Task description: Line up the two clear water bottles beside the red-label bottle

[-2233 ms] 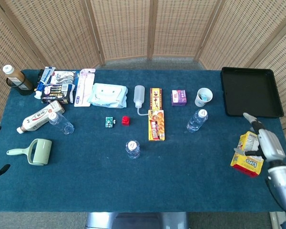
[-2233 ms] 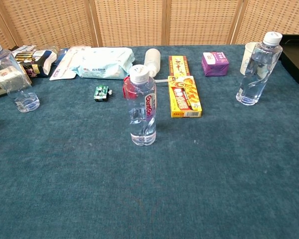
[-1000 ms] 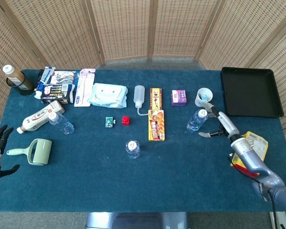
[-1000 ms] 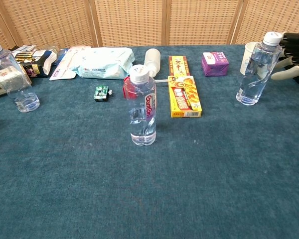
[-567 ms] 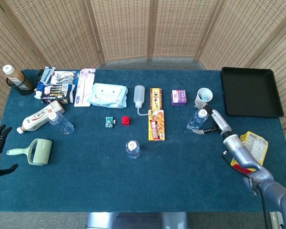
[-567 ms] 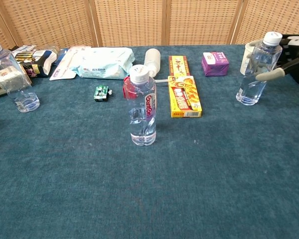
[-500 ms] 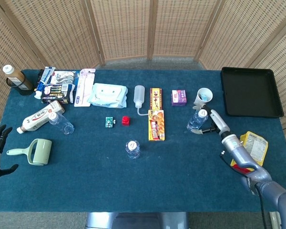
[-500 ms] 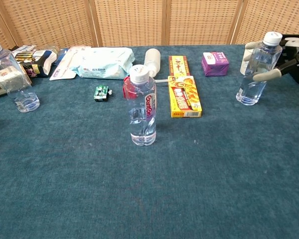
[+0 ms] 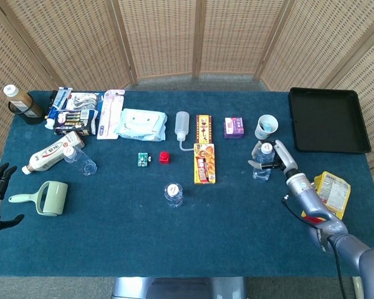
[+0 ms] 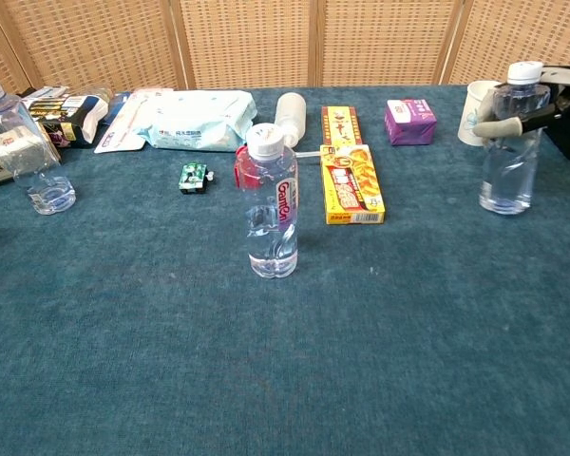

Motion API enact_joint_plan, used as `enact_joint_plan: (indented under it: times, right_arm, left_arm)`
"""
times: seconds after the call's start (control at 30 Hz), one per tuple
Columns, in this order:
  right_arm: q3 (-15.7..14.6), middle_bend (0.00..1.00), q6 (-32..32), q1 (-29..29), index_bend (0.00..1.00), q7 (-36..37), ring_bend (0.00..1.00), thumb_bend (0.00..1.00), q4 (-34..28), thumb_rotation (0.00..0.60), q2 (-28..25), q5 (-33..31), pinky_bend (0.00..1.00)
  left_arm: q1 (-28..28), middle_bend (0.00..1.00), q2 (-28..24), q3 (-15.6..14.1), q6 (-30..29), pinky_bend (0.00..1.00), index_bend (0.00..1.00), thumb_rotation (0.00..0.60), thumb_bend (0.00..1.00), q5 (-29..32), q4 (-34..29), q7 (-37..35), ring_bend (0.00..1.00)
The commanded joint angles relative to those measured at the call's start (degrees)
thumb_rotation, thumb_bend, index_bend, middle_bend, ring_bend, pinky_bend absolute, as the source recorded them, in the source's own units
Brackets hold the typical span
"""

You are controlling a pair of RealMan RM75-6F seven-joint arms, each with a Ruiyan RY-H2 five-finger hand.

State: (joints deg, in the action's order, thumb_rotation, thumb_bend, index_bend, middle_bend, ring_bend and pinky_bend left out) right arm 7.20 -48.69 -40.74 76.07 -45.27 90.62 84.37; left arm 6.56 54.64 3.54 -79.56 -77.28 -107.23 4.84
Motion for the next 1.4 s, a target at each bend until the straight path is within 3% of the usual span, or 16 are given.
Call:
enact_joint_plan:
  times: [0.03,0.37,0.67,1.07,1.4]
  right_arm:
    - [0.59,0.70,-2.47,1.49,0.58,-2.13,0.56,0.29,-4.97,0.600,-3.04,-0.67,0.41]
    - [1.05,0.70,-13.91,6.67,0.58,-11.59,0.56,0.30,-23.06,0.600,-11.10,0.78,0.41]
    - [-0.23,0.70,-18.15,7.59,0.58,-19.01,0.55,0.30,-32.72,0.600,-11.45,4.35,0.40]
    - [2.35,0.69,-13.55,3.22,0.58,-26.08,0.54,0.30,-33.53,0.600,-5.02,1.45,0.39]
    - [1.73,0.69,-13.97,3.65,0.58,-27.64,0.53,0.31,-33.55,0.600,-2.16,0.72,0.39]
  left_arm:
    - [-0.05,0.00,-0.18,-0.11,-0.02,0.16,0.00,0.600,0.09,-0.26,-0.07,-0.34,0.00]
    - [-0.21,0.00,-0.61,-0.88,-0.22,0.16,0.00,0.600,0.09,-2.24,-0.56,-1.13,0.00]
    - [-0.50,0.00,-0.51,-1.55,-0.88,0.16,0.00,0.600,0.09,-3.83,-1.11,-0.44,0.00]
    - [-0.39,0.00,-0.98,-1.69,-0.37,0.16,0.00,0.600,0.09,-3.76,-0.89,-1.78,0.00]
    - [0.16,0.00,-0.87,-1.32,0.76,0.16,0.00,0.600,0.09,-2.47,0.23,-2.27,0.00]
